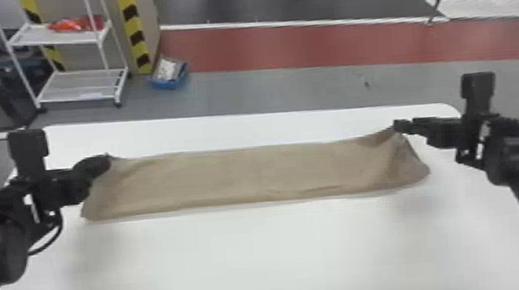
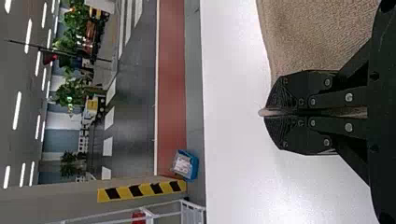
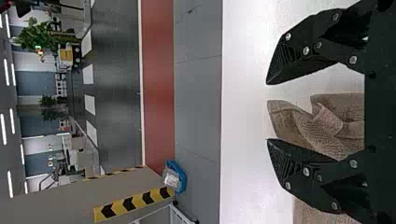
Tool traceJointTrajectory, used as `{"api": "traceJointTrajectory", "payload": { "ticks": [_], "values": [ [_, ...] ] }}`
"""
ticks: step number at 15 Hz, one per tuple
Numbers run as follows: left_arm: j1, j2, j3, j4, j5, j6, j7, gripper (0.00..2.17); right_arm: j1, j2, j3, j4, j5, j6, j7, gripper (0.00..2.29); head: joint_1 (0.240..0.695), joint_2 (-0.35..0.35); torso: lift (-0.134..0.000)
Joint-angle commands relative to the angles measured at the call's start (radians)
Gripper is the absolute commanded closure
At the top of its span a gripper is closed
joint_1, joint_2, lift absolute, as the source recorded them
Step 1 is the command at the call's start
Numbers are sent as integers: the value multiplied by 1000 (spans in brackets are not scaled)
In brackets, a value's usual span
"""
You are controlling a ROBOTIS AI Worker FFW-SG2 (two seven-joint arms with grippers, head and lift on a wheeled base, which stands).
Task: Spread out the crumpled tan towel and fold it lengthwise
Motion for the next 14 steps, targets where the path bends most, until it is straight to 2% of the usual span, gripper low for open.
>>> {"api": "traceJointTrajectory", "payload": {
  "ticks": [1, 2, 4, 9, 10, 11, 12, 14],
  "values": [
    [6, 4, 9, -3, 0, 0, 0, 1092, -23, 1, 1, 34, 1, -10, 3, 586, 695, -70, -124],
    [7, 4, 9, -6, -1, 0, -2, 1092, -26, 1, 4, 34, 3, -10, 3, 589, 695, -69, -124],
    [7, 4, 9, -7, -1, 0, -3, 1092, -35, 1, 6, 45, 3, -7, 4, 863, 695, -66, -124],
    [7, 4, 9, -11, -3, 7, -3, 1092, -46, -1, -2, 56, 0, 30, 21, 937, 695, -64, -124],
    [9, 2, 11, -20, -3, 22, -3, 1089, -46, 1, 0, 56, 1, 36, 21, 876, 695, -64, -124],
    [10, 2, 9, -23, -3, 25, -3, 1089, -43, 1, 0, 56, 1, 36, 21, 502, 695, -65, -124],
    [12, 2, 9, -24, -3, 25, -3, 1089, -41, 2, 1, 56, 1, 36, 18, 238, 695, -66, -124],
    [20, 4, 11, -27, -3, 25, -3, 1089, -41, 5, 4, 56, 3, 36, 18, 221, 695, -66, -124]
  ]
}}
